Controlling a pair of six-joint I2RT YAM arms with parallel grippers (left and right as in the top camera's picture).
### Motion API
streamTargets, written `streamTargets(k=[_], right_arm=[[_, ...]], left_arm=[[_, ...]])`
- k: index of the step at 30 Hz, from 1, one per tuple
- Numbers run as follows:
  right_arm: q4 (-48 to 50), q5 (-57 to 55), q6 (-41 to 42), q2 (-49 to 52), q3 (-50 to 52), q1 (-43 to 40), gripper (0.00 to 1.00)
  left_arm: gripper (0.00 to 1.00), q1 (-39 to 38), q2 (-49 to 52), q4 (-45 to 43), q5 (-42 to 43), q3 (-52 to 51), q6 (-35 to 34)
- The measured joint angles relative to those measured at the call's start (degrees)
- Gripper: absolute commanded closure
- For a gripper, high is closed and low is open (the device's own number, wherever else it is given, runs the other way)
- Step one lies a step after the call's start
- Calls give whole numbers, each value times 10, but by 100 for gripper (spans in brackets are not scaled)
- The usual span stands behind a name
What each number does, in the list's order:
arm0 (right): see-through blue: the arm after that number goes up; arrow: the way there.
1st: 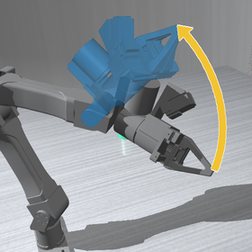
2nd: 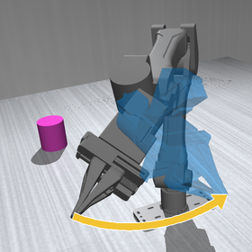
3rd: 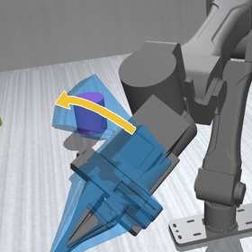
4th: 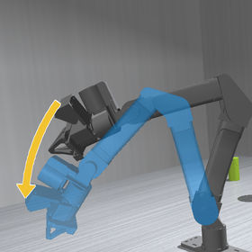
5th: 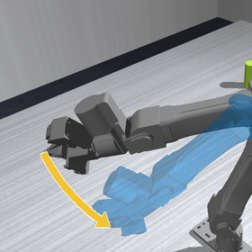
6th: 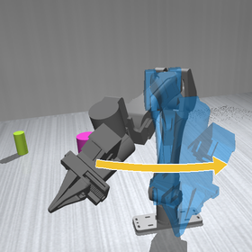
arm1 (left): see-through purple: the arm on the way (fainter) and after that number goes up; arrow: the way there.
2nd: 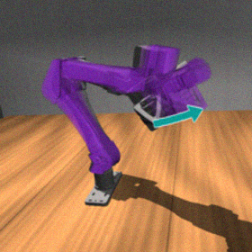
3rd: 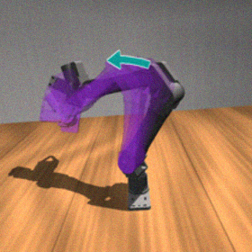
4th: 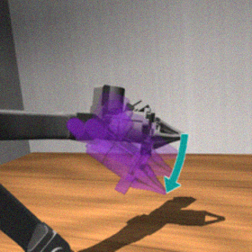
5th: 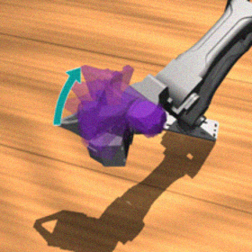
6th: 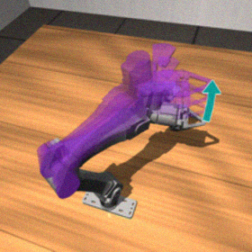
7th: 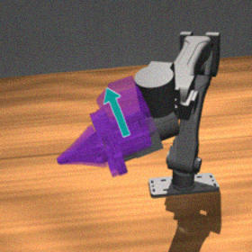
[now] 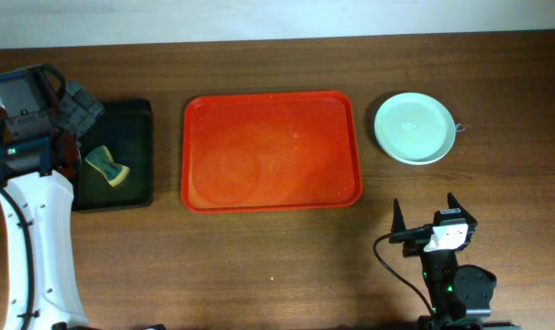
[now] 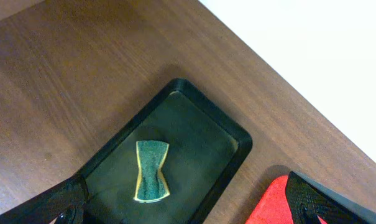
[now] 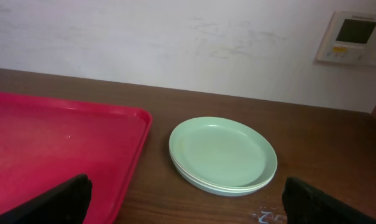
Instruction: Clean dirty plates on tray and stack at the side
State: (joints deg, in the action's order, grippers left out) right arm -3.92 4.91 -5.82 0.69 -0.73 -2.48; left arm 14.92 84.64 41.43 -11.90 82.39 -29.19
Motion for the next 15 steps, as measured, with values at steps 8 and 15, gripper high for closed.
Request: streamTargets(k=[8,15], right_arm=[[0,0,0,0,0,0,1],[1,-4,0,-1,0,0,1]], left_arm=[[1,-31,-82,38,-42,-3,76],[1,-184,-346,-271,0,-281,286]])
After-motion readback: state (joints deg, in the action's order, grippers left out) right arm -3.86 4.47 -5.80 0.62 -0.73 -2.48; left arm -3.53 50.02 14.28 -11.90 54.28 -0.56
